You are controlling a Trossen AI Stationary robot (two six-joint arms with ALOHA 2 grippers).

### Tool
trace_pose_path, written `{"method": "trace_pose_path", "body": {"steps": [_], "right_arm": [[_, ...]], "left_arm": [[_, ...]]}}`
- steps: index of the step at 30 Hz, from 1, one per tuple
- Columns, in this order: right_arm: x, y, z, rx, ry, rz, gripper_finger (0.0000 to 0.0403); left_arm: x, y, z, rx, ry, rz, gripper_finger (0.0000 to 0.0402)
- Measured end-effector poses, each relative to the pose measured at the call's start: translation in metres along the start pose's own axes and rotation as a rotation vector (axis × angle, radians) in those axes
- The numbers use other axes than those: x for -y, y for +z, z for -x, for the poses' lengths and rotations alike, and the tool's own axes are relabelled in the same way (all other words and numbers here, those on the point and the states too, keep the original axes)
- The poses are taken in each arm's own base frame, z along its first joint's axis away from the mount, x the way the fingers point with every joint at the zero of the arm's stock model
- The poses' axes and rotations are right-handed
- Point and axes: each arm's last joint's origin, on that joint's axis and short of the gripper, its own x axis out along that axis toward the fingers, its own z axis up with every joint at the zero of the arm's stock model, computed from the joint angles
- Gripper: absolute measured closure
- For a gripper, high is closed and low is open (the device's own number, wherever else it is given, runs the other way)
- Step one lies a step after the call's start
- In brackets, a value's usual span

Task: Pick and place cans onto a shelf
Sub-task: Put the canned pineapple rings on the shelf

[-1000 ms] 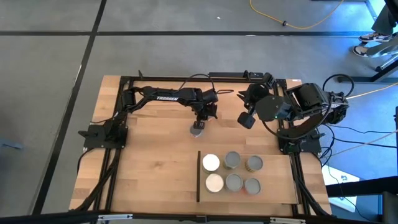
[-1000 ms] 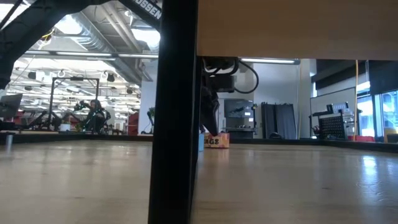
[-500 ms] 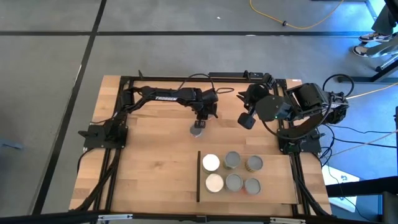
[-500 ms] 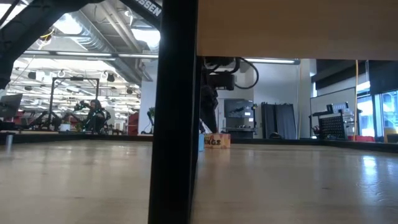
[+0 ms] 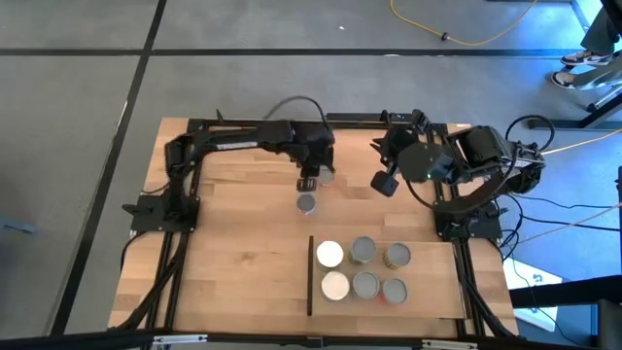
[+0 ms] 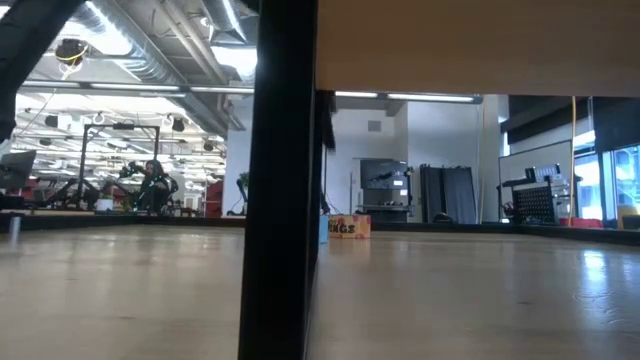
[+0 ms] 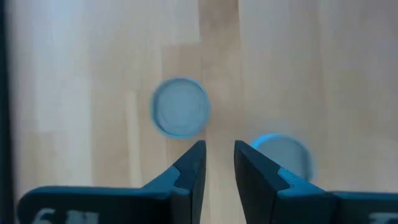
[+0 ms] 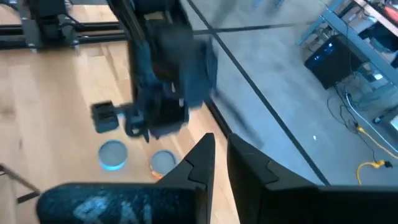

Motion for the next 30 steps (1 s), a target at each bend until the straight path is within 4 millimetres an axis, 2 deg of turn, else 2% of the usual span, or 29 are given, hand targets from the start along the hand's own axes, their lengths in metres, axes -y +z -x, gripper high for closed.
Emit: {"method": "trace_pose_path", "body": {"steps": [4,8,12,15,17,21,27,30], "right_arm": [[0.014,0.002,-0.011,-0.055,0.062,-0.02,0.0357],[0.036,0.005,-0.027,-0.106,0.105,-0.06,0.0357],[0.056,0.007,-0.045,-0.152,0.228,-0.038,0.0357],[0.06,0.008,-0.069,-0.202,0.268,-0.002,0.0357],[0.059,0.009,-0.089,-0.242,0.263,0.014,0.0357],[0.051,0.008,-0.128,-0.32,0.367,0.075,0.0357],[0.028,0.001,-0.18,-0.407,0.42,0.247,0.0357],[0.017,-0.005,-0.204,-0.463,0.429,0.275,0.0357]], "left_arm": [[0.003,0.006,0.063,0.107,0.029,0.058,0.0332],[0.009,0.001,0.121,0.233,0.062,0.085,0.0333],[0.017,-0.014,0.172,0.335,0.083,0.151,0.0333],[0.023,-0.028,0.202,0.39,0.104,0.205,0.0333],[0.026,-0.037,0.219,0.415,0.127,0.238,0.0333],[0.032,-0.054,0.243,0.436,0.157,0.274,0.0333],[0.04,-0.075,0.266,0.439,0.182,0.279,0.0333],[0.043,-0.084,0.275,0.438,0.181,0.28,0.0333]]}}
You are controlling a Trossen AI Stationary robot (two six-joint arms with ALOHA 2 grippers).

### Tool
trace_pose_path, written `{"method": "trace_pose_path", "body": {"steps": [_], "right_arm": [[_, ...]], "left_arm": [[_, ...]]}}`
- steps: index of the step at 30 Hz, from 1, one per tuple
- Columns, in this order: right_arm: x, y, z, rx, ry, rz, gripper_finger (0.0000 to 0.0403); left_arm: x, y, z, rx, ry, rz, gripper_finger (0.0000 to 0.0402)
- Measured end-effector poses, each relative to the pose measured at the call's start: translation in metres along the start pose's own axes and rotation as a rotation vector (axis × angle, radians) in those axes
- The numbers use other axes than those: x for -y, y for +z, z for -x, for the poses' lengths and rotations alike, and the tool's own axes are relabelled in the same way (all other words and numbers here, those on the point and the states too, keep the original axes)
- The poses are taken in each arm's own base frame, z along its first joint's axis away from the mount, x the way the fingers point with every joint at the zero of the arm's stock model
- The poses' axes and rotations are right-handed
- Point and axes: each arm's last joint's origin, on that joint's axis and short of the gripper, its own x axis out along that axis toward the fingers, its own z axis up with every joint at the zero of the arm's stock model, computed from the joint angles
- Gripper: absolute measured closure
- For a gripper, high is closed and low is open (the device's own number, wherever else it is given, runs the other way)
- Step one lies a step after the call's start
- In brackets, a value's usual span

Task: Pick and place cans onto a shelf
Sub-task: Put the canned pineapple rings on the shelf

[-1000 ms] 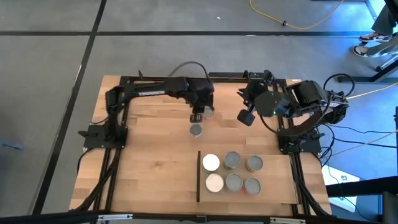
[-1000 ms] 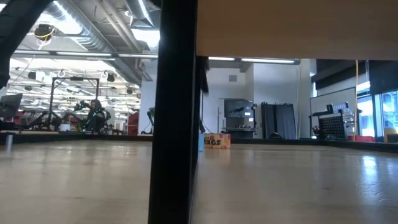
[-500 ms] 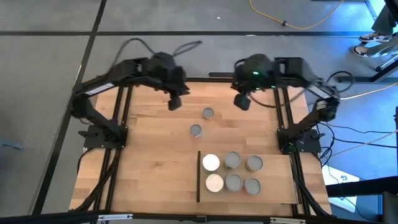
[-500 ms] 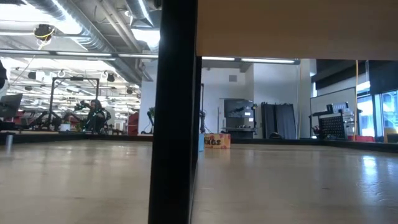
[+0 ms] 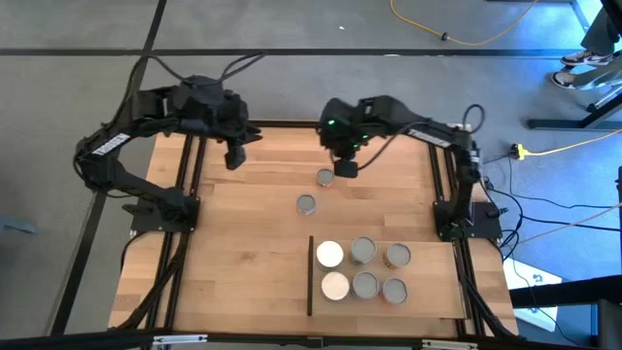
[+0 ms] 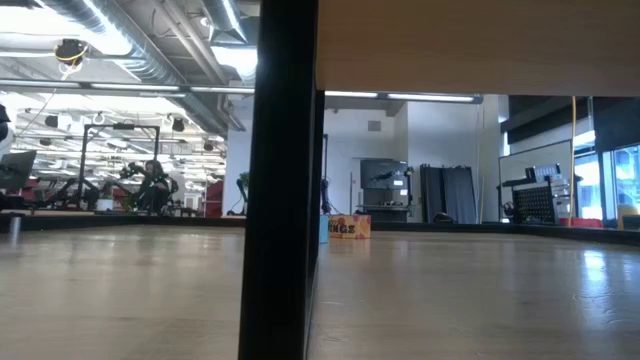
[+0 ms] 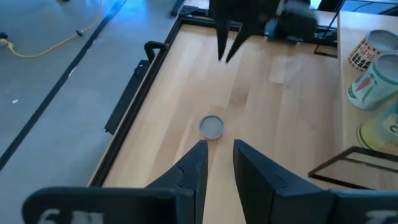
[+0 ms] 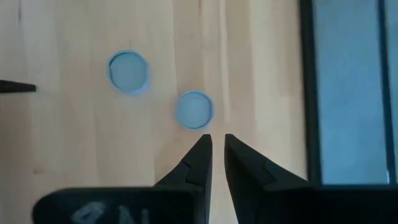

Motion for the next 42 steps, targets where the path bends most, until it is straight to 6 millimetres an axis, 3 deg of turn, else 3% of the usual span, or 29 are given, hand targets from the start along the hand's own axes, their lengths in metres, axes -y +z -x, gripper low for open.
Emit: {"method": "trace_pose_path", "body": {"steps": [6,12,16,23,31,42], "right_arm": [[0.003,0.009,-0.052,-0.112,0.059,-0.159,0.0357],[0.003,0.016,-0.093,-0.164,0.114,-0.192,0.0357],[0.001,0.013,-0.109,-0.227,0.181,-0.162,0.0366],[0.002,0.013,-0.135,-0.294,0.14,-0.249,0.0397],[0.013,0.001,-0.167,-0.441,0.072,-0.382,0.0331],[0.025,-0.002,-0.2,-0.439,0.056,-0.424,0.0325]], "left_arm": [[-0.001,-0.006,0.015,0.009,-0.001,0.002,0.0333],[-0.001,-0.01,0.024,0.011,0.0,0.0,0.0333],[-0.001,-0.01,0.024,0.008,0.001,0.0,0.0333],[-0.001,-0.01,0.024,0.007,0.001,0.001,0.0333],[-0.001,-0.01,0.024,0.007,0.001,0.001,0.0333],[-0.001,-0.01,0.024,0.011,0.001,0.016,0.0333]]}}
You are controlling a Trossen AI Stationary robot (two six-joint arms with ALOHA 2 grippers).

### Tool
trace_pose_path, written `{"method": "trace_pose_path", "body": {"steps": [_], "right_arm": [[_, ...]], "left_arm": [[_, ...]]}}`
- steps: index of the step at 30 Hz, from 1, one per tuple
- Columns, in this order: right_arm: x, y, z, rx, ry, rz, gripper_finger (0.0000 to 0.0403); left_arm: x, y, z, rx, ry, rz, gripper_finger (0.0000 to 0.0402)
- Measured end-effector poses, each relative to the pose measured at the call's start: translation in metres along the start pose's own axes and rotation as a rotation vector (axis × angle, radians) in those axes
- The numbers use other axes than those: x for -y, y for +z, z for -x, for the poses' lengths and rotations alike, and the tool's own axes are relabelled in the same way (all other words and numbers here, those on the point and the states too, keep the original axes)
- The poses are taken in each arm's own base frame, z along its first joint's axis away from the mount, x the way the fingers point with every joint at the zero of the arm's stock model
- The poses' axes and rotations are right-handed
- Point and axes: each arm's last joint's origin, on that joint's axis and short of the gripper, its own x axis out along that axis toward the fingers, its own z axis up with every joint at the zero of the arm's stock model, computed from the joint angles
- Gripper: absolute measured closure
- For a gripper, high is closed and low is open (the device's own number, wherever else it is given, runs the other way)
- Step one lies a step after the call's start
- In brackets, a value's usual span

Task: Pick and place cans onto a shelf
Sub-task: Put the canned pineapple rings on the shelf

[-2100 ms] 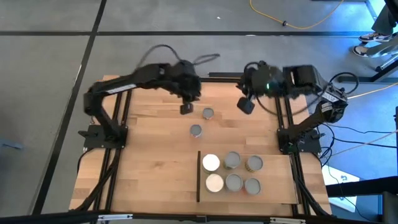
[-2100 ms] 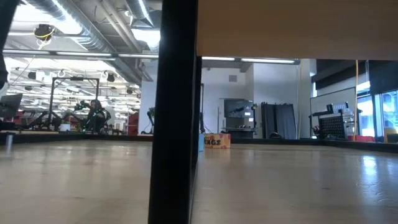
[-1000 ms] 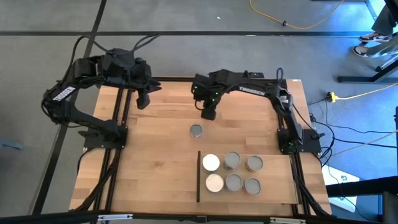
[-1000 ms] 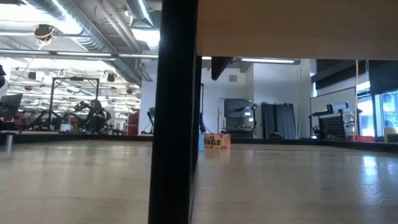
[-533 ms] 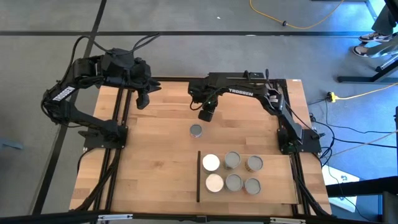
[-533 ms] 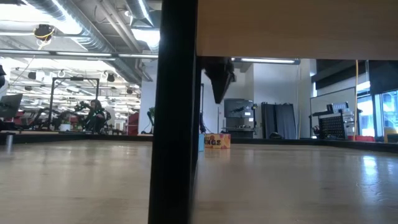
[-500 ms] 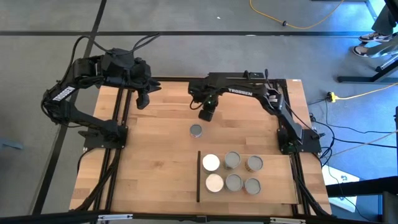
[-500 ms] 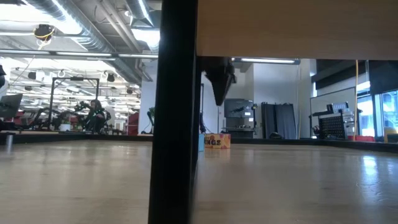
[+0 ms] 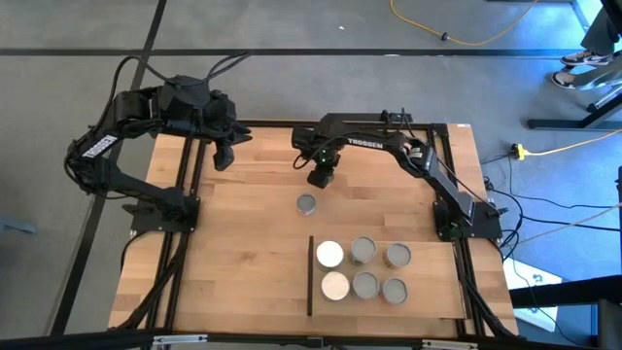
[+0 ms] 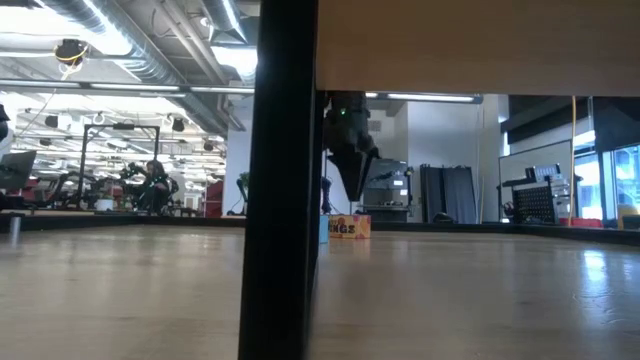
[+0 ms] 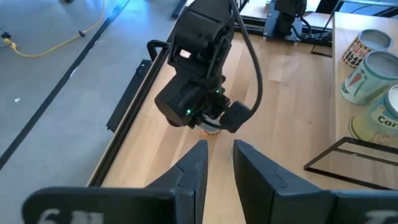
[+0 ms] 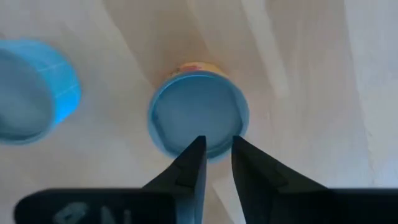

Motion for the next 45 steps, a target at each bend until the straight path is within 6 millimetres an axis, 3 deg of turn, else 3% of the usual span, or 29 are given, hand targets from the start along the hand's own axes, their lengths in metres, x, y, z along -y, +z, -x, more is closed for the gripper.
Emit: {"method": "trace_pose_path", "body": {"steps": [6,14,26,31,36,40,45], "right_arm": [[0.008,0.002,-0.007,-0.009,-0.101,-0.015,0.0325],[0.018,0.002,-0.008,-0.023,-0.037,-0.071,0.0325],[0.025,-0.008,-0.04,-0.121,-0.022,-0.083,0.0324],[0.025,-0.009,-0.044,-0.129,-0.023,-0.074,0.0324],[0.026,-0.005,-0.033,-0.099,-0.018,-0.035,0.0324],[0.025,0.001,-0.009,-0.022,0.002,-0.03,0.0324],[0.021,0.012,0.018,0.119,0.161,-0.025,0.0324]], "left_arm": [[0.0,0.0,0.0,0.0,0.0,0.032,0.0333],[0.0,0.0,0.0,0.0,-0.002,0.037,0.0333],[0.0,0.0,0.0,0.0,-0.004,0.038,0.0333],[0.0,0.0,0.0,0.0,-0.003,0.037,0.0333],[0.0,0.0,0.0,0.0,-0.003,0.037,0.0333],[0.0,0.0,0.0,0.0,-0.003,0.038,0.0333],[0.0,0.0,0.0,0.0,-0.003,0.062,0.0333]]}}
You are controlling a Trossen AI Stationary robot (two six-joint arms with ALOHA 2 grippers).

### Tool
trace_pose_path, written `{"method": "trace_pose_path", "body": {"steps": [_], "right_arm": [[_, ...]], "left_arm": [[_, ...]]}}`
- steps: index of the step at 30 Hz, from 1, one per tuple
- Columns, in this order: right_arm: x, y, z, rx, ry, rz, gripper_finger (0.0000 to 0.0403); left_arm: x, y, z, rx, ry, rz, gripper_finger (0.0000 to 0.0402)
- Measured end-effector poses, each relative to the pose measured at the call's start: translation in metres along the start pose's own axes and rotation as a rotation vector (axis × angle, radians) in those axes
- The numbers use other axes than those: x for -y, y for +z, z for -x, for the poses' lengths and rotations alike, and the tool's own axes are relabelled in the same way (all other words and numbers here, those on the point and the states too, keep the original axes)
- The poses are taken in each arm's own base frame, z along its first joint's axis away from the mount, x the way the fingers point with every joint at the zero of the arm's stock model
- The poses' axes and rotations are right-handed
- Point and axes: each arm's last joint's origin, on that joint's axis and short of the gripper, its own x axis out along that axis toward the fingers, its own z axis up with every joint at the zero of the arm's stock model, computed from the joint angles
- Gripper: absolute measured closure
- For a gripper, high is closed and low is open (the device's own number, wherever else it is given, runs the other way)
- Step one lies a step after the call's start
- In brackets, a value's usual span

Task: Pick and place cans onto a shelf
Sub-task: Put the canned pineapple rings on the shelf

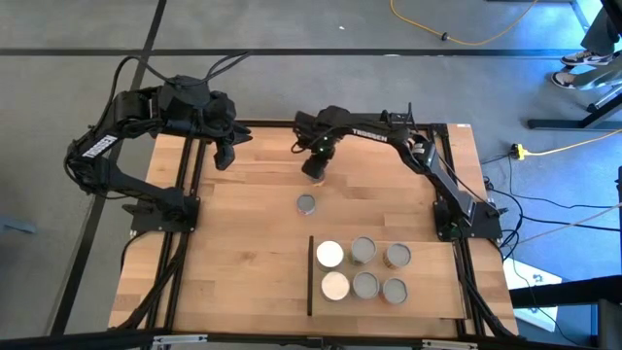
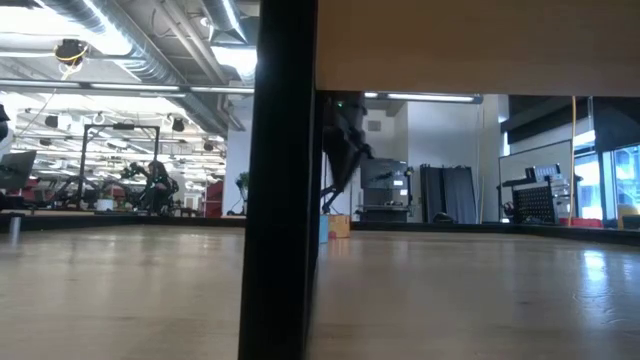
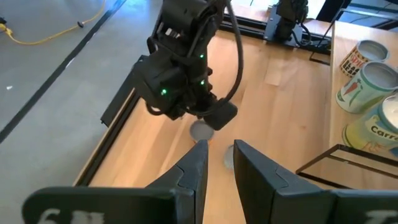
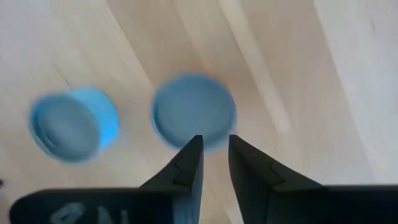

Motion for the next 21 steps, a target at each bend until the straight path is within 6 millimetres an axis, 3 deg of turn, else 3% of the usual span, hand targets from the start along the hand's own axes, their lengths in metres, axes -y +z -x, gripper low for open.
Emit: {"method": "trace_pose_path", "body": {"steps": [4,14,21], "right_arm": [[-0.001,0.007,-0.003,0.074,0.014,0.011,0.0324],[0.004,-0.002,-0.026,-0.002,0.005,0.0,0.0324],[0.005,-0.001,-0.027,0.009,-0.033,0.002,0.0324]], "left_arm": [[0.0,0.0,0.0,-0.001,0.0,0.003,0.0333],[0.0,0.0,0.0,0.0,0.0,0.002,0.0333],[0.0,0.0,0.0,0.0,0.0,0.001,0.0333]]}}
